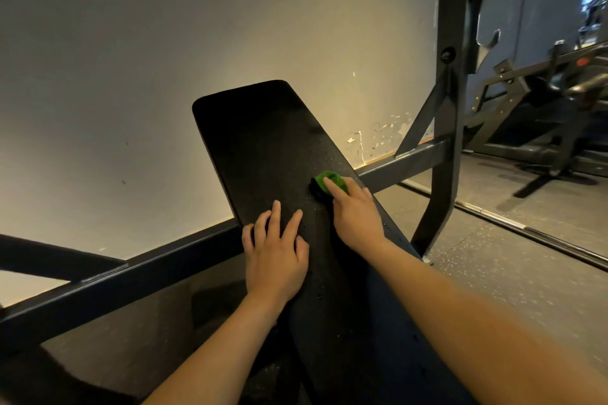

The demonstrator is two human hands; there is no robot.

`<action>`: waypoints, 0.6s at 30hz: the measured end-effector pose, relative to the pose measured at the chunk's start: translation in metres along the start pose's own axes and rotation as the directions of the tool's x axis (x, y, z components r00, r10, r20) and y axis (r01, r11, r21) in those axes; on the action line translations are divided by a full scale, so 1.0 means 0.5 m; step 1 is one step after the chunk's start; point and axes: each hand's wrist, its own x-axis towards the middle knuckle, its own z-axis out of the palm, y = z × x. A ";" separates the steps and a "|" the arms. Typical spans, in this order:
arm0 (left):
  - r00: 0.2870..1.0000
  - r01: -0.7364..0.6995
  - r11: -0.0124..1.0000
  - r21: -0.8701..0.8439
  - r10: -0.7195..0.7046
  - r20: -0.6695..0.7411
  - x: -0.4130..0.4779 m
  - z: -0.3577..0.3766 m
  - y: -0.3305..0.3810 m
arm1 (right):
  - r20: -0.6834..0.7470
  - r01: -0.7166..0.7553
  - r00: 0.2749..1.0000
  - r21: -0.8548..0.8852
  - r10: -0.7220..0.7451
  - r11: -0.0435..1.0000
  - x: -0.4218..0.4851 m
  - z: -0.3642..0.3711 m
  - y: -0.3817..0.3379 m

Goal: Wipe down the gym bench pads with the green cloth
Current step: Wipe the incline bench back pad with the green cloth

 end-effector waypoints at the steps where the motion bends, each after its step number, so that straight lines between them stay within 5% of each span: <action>1: 1.000 0.001 1.000 -0.005 -0.001 0.004 0.000 0.000 0.001 | -0.016 -0.055 0.998 0.009 0.055 0.998 0.000 -0.005 0.019; 6: 0.999 -0.010 1.000 -0.017 0.009 -0.034 0.000 0.008 -0.003 | 0.005 -0.366 0.928 0.175 0.371 0.914 -0.003 -0.020 0.075; 9: 0.998 -0.009 1.000 -0.008 0.009 -0.062 0.001 0.015 -0.005 | -0.052 -0.376 0.918 0.205 0.394 0.904 -0.017 -0.012 0.042; 18: 0.999 -0.009 1.000 -0.010 0.009 -0.045 -0.003 0.011 -0.003 | 0.068 0.054 0.995 0.208 -0.069 0.977 -0.077 0.013 -0.076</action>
